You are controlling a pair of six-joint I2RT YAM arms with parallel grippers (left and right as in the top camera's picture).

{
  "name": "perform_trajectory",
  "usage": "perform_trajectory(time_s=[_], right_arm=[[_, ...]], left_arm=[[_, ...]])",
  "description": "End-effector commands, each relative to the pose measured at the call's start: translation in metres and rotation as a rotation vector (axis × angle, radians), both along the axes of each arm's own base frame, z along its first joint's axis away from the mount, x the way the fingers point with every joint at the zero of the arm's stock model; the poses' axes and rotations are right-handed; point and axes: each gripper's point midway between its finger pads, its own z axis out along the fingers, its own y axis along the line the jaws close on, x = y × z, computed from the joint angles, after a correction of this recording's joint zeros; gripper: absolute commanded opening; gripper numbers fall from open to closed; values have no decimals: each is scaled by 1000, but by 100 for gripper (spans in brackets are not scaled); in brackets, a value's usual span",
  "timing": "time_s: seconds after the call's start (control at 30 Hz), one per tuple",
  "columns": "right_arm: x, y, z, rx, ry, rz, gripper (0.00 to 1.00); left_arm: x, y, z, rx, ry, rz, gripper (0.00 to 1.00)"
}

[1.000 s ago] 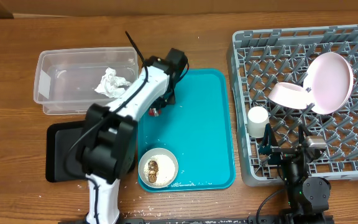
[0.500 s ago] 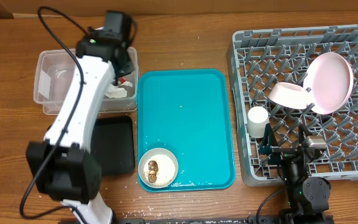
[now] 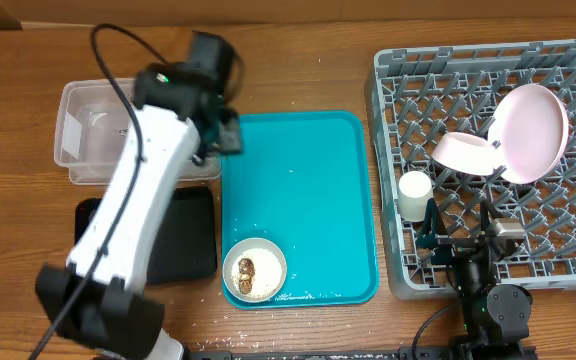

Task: Sort waste into correct bins and load items into the dishwasher
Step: 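Grasp the red wrapper and drop it into the clear bin, then grasp the white rice bowl rim with the left gripper and lift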

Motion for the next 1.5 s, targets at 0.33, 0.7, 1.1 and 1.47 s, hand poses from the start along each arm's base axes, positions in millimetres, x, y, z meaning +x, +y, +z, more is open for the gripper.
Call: perform_trajectory(time_s=[0.33,0.7,1.1,1.47], right_arm=[[0,-2,-1,-3,-5,-8,100],[0,-2,-1,-4,-5,-8,100],[0,-2,-1,-4,-5,-8,100],[0,-2,-1,-3,-5,-8,100]], left_arm=[[-133,-79,-97,120,251,10,54],[-157,-94,-163,100,248,-155,40],[-143,-97,-179,115,181,-260,17],[-147,-92,-197,170,239,-308,4]])
